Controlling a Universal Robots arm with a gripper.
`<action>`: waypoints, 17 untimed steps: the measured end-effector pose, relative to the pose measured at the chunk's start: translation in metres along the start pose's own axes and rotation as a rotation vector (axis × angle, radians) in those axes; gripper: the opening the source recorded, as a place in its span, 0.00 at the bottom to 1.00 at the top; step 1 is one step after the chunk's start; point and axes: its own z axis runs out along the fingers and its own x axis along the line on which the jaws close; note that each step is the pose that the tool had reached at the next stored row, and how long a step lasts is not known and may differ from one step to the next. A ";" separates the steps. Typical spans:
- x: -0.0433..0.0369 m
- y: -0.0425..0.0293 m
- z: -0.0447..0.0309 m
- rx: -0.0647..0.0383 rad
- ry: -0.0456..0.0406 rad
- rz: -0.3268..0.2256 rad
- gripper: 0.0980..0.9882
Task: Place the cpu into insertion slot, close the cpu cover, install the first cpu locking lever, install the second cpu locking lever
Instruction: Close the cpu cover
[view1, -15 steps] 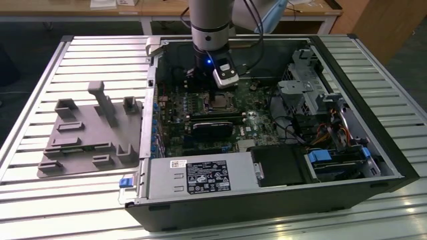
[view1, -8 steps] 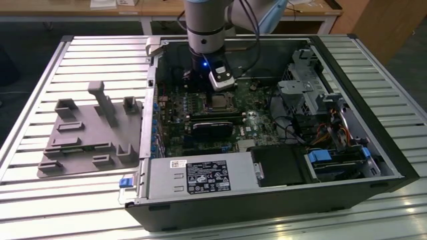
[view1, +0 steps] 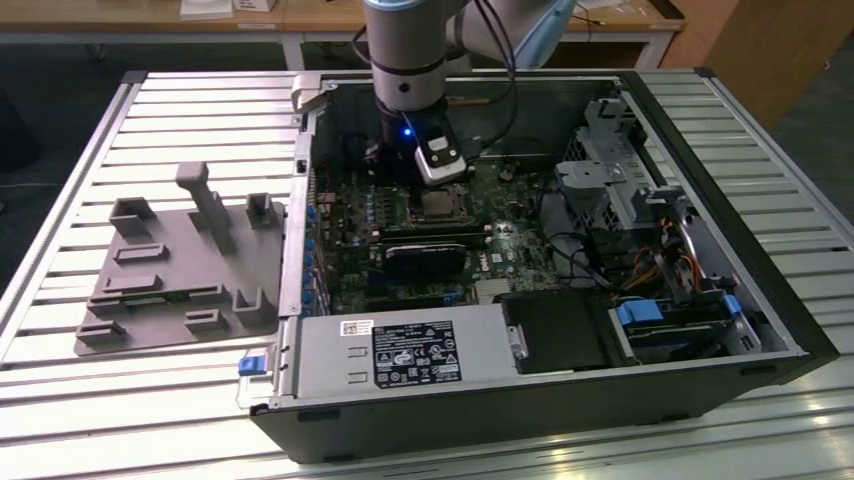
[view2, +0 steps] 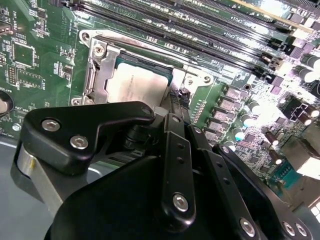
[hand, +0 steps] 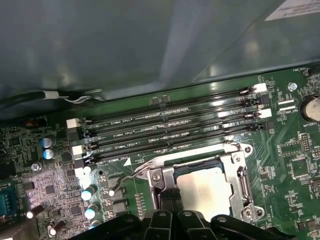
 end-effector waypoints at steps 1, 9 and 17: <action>0.0001 -0.0001 0.0006 0.000 0.0000 0.000 0.00; 0.0002 -0.0001 0.0018 0.000 0.0001 0.000 0.00; -0.0003 0.0002 -0.0052 0.000 0.0000 0.000 0.00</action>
